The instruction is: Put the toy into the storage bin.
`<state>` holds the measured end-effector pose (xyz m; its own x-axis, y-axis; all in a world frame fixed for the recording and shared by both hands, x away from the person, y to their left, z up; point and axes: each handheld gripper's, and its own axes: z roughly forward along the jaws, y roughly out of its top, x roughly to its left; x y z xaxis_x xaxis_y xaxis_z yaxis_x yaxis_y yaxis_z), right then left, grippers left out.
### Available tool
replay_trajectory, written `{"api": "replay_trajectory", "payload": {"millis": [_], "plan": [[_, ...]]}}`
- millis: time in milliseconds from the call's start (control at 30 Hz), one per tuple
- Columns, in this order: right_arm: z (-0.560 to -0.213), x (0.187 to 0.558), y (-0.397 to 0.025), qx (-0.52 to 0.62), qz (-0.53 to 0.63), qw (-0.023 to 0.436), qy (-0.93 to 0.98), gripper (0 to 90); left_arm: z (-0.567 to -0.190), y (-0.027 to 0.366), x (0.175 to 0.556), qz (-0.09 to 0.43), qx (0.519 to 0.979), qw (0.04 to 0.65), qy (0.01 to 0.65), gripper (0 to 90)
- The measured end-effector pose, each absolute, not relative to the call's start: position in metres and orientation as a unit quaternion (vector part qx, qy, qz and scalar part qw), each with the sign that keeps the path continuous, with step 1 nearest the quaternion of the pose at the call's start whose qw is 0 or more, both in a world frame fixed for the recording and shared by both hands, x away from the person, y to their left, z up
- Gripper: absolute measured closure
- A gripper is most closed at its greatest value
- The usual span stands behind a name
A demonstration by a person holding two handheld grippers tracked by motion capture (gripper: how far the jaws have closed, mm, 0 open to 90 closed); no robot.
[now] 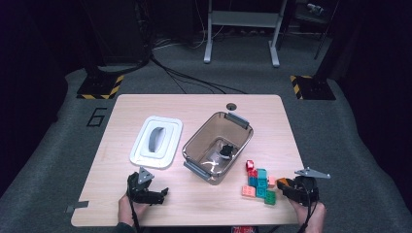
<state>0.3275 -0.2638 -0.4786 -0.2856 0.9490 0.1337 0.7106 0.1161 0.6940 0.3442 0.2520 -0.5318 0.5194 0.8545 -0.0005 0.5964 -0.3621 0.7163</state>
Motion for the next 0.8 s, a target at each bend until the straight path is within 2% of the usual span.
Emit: {"api": "replay_trajectory", "payload": {"millis": [800], "plan": [[-0.429, 0.37, -0.238, 0.535, 0.377, 0.18, 0.734, 59.1, -0.532, 0.252, 0.344, 0.191, 0.803, 0.339, 0.452, 0.4]]}}
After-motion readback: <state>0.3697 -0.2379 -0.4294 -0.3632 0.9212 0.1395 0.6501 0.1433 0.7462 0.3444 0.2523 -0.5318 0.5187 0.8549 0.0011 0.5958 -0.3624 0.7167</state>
